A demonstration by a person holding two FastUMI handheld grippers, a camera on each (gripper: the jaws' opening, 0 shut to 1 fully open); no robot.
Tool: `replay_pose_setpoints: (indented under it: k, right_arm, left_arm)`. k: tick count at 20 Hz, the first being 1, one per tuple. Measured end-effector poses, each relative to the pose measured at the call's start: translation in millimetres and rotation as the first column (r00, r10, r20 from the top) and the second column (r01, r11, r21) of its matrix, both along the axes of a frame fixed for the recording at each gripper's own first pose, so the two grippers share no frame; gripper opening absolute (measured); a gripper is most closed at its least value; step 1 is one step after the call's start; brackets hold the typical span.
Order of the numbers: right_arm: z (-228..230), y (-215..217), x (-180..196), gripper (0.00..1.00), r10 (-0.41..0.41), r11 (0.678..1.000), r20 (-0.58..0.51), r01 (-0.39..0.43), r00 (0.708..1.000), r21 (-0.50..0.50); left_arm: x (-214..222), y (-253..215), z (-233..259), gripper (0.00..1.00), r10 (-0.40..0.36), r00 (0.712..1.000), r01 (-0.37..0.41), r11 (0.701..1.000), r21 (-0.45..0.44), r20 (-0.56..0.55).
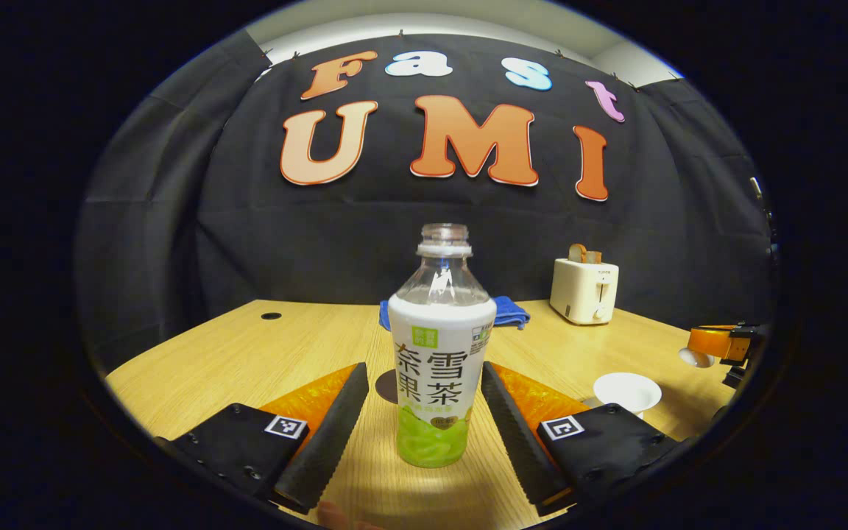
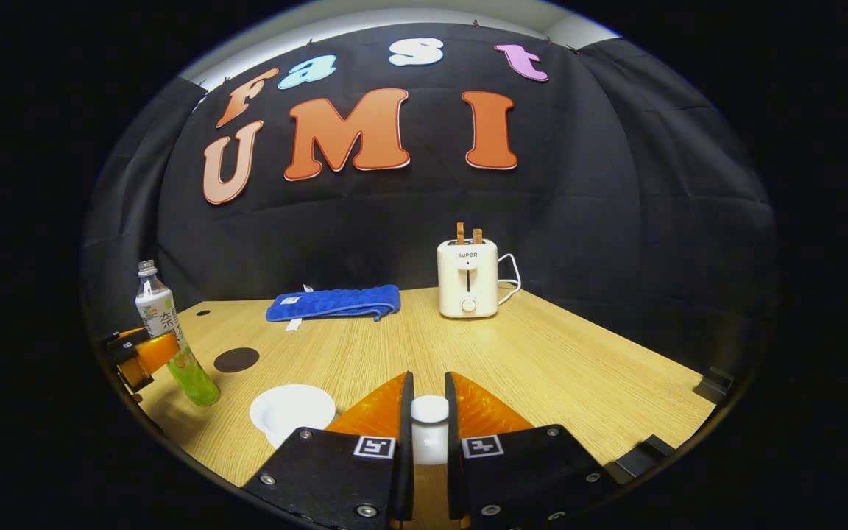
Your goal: Open the teacup lid with one hand, grasp the water bottle and pour water into the teacup with the other hand; after pouring, place the water bottle on the coaster and then close the teacup lid.
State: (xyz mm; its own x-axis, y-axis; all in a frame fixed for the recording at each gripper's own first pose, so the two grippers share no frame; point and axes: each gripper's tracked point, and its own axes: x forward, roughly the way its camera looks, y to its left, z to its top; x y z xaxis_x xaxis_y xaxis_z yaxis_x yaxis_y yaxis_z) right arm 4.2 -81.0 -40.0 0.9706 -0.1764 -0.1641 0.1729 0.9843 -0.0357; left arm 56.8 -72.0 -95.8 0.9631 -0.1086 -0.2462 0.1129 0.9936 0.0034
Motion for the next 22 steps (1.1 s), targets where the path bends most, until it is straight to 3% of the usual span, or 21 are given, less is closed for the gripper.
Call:
replay_pose_setpoints:
  k: [8, 9, 10, 14, 18, 22]
  right_arm:
    - [-4.2, 1.9, -2.4, 0.18, 0.009, 1.0, -0.01, -0.009, 1.0, 0.001]
    - [-4.8, 2.0, -3.0, 0.18, 0.008, 1.0, -0.011, -0.008, 1.0, 0.002]
    - [-4.9, 1.6, -2.9, 0.18, 0.008, 1.0, -0.011, -0.008, 1.0, 0.003]
    - [-2.8, 0.0, -4.0, 0.18, 0.006, 1.0, -0.005, -0.006, 1.0, 0.002]
    - [-2.3, -6.5, -5.4, 0.18, -0.007, 1.0, -0.002, 0.007, 1.0, 0.012]
    - [-3.4, -12.2, -9.1, 0.19, -0.02, 0.999, -0.005, 0.02, 1.0, 0.027]
  left_arm:
    - [9.0, 1.3, -15.5, 0.99, -0.006, 0.999, 0.006, 1.0, 0.004, -0.046]
    - [7.7, 2.2, -12.7, 0.93, 0.0, 0.999, 0.001, 1.0, 0.005, -0.036]
    - [9.0, -0.4, -14.7, 0.7, -0.017, 0.999, 0.017, 1.0, 0.014, -0.045]
    - [3.7, -4.8, -2.3, 0.64, -0.069, 0.997, 0.075, 0.987, 0.14, -0.046]
    - [3.6, -18.8, 25.3, 0.63, -0.164, 0.986, 0.151, 0.912, 0.382, 0.0]
    - [7.4, -41.9, 23.0, 0.63, -0.279, 0.959, 0.252, 0.775, 0.579, -0.044]
